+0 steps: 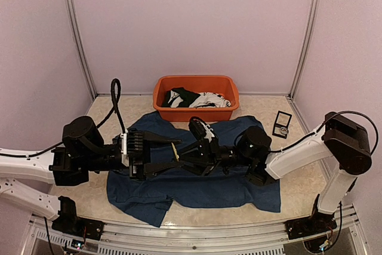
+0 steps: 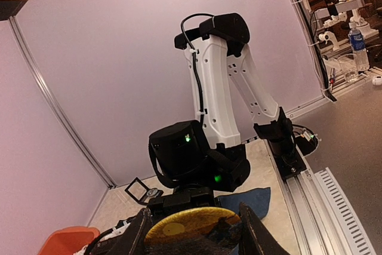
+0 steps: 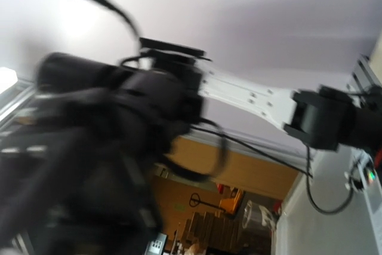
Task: Pin the brooch onto the clothing
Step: Pass from the left arm to the right
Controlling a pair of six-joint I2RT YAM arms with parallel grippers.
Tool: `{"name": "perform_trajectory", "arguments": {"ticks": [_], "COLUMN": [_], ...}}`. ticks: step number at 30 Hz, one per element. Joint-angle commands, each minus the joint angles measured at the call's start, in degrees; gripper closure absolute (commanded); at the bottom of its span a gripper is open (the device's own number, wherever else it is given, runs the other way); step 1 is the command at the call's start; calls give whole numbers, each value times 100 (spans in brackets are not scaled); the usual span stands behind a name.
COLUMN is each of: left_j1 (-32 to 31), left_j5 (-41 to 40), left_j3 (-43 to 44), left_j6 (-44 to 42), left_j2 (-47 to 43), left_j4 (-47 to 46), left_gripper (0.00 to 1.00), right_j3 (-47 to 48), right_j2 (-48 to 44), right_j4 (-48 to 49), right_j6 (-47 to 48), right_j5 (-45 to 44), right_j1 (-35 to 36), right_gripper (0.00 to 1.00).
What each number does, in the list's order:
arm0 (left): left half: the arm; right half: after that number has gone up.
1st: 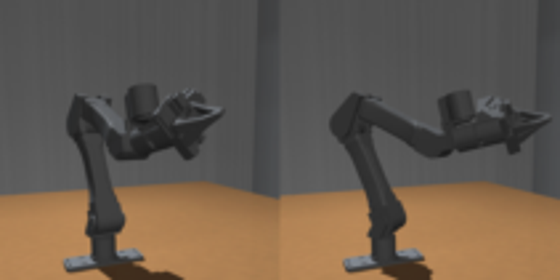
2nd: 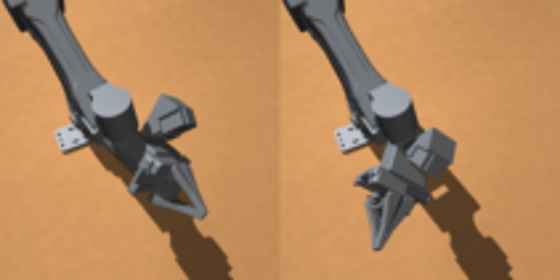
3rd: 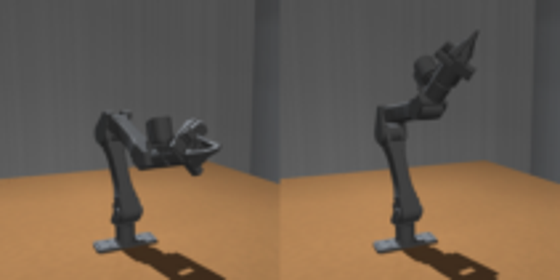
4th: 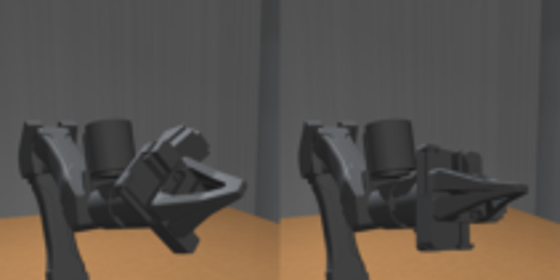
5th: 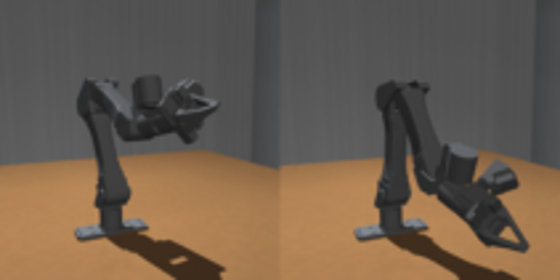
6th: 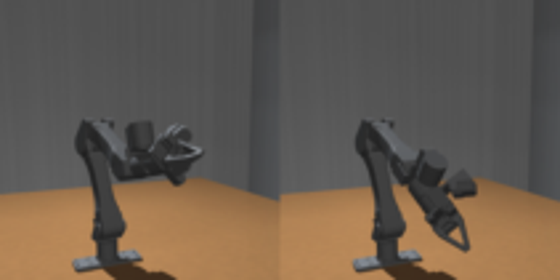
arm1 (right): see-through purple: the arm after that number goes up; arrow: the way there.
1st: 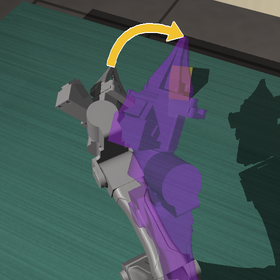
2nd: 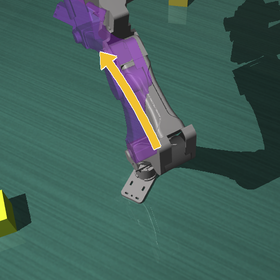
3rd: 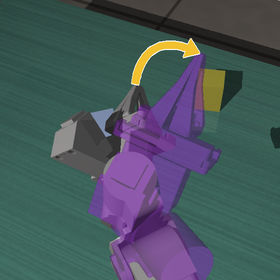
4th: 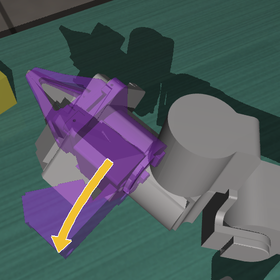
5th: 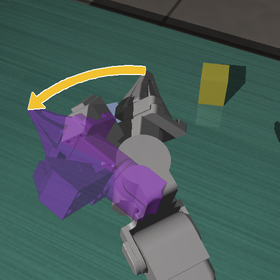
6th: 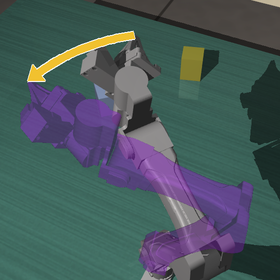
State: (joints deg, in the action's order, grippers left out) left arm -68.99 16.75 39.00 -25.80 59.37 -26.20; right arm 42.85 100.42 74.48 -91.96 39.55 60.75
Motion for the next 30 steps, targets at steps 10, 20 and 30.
{"name": "perform_trajectory", "arguments": {"ticks": [10,20,30], "left_j1": [-82,-80,-82], "left_j5": [147,-23,-430], "left_j3": [-430,-831,-1299], "left_j6": [25,-93,-313], "left_j2": [340,751,1910], "left_j4": [-1476,-2982,-5500], "left_gripper": [65,69,65], "right_j3": [41,171,33], "right_j2": [-544,-610,-747], "right_j4": [2958,2958,2953], "right_j6": [369,502,574], "right_j5": [-255,-252,-357], "right_j1": [91,255,279], "right_gripper": [62,64,63]}}
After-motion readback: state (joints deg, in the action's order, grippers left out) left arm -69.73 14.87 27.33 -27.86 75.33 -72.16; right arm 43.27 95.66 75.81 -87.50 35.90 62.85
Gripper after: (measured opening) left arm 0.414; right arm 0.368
